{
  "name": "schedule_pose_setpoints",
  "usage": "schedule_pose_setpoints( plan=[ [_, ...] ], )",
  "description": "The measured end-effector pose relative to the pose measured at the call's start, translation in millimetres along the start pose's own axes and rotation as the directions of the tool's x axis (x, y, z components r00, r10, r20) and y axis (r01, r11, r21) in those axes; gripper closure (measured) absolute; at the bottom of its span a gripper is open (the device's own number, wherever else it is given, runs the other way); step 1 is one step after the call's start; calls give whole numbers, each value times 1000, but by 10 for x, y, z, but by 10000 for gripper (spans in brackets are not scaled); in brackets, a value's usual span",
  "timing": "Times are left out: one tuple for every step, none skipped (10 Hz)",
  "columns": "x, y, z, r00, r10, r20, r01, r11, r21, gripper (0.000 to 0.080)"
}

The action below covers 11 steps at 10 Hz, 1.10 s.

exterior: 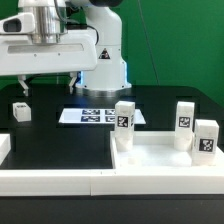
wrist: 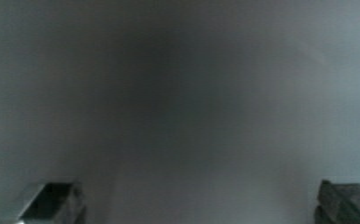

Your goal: Assemble square table

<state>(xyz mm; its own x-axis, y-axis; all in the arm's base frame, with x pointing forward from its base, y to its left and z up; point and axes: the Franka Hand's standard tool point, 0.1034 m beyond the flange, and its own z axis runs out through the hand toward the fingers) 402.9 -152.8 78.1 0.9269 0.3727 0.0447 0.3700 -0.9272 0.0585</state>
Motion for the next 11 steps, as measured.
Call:
schedule_pose_setpoints(
  plan=[
    [-38, -22, 17, 999, -39, 11, 39, 999, 0, 151],
    [-35, -9, 15, 997, -70, 16, 70, 998, -3, 151],
    [-40, -8, 19, 998, -54, 17, 54, 999, -3, 151],
    [-33, -27, 31, 998, -50, 29, 50, 999, 0, 151],
    [-82, -19, 57, 998, -56, 41, 56, 998, 2, 151],
    [-282, -11, 189, 992, -62, 111, 60, 998, 20, 151],
    [-465, 8, 318, 976, -80, 201, 73, 996, 42, 151],
    [-602, 55, 411, 954, -102, 282, 86, 994, 68, 151],
    [-702, 105, 472, 938, -98, 332, 71, 993, 91, 151],
    [-704, 107, 501, 922, -87, 378, 52, 994, 100, 151],
    [-666, 78, 515, 907, -93, 410, 56, 993, 102, 151]
  ],
)
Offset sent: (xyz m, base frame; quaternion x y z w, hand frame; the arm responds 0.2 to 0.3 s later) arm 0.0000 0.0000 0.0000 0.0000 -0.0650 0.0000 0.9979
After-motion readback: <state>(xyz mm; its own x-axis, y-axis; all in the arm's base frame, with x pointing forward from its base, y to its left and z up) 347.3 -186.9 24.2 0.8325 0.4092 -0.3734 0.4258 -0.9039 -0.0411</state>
